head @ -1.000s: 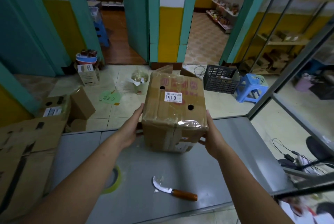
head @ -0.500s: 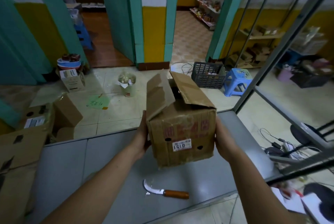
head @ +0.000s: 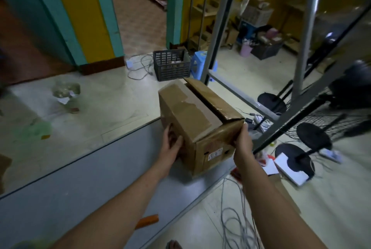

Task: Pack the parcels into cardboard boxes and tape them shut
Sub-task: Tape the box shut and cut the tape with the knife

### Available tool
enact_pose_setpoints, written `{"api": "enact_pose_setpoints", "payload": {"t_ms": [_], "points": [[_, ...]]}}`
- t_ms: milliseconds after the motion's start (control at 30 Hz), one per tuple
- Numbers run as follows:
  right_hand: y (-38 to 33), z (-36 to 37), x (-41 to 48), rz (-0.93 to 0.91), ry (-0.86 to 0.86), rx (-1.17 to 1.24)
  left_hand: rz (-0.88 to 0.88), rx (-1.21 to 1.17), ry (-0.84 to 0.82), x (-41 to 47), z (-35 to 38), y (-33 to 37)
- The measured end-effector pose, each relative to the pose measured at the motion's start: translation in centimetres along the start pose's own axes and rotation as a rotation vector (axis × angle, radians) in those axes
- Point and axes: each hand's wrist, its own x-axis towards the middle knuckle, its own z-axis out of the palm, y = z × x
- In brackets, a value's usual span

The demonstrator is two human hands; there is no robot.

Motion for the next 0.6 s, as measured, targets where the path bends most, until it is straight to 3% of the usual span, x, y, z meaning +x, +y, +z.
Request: {"api": "enact_pose_setpoints", "payload": {"t_ms": [233, 500, 600], "points": [[1.7, -2.7, 6.3, 0.055, -0.001, 0.157, -0.023, 0.004, -0.095, 3.7, 3.1, -3.6], [3.7, -4.0, 7.6, -0.015, -0.096, 0.164, -0.057, -0.027, -0.096, 6.7, 6.2, -5.4], [5.1, -4.6, 7.3, -0.044, -0.085, 0.055, -0.045, 0.039, -0.089, 6.4, 6.4, -5.4]]}}
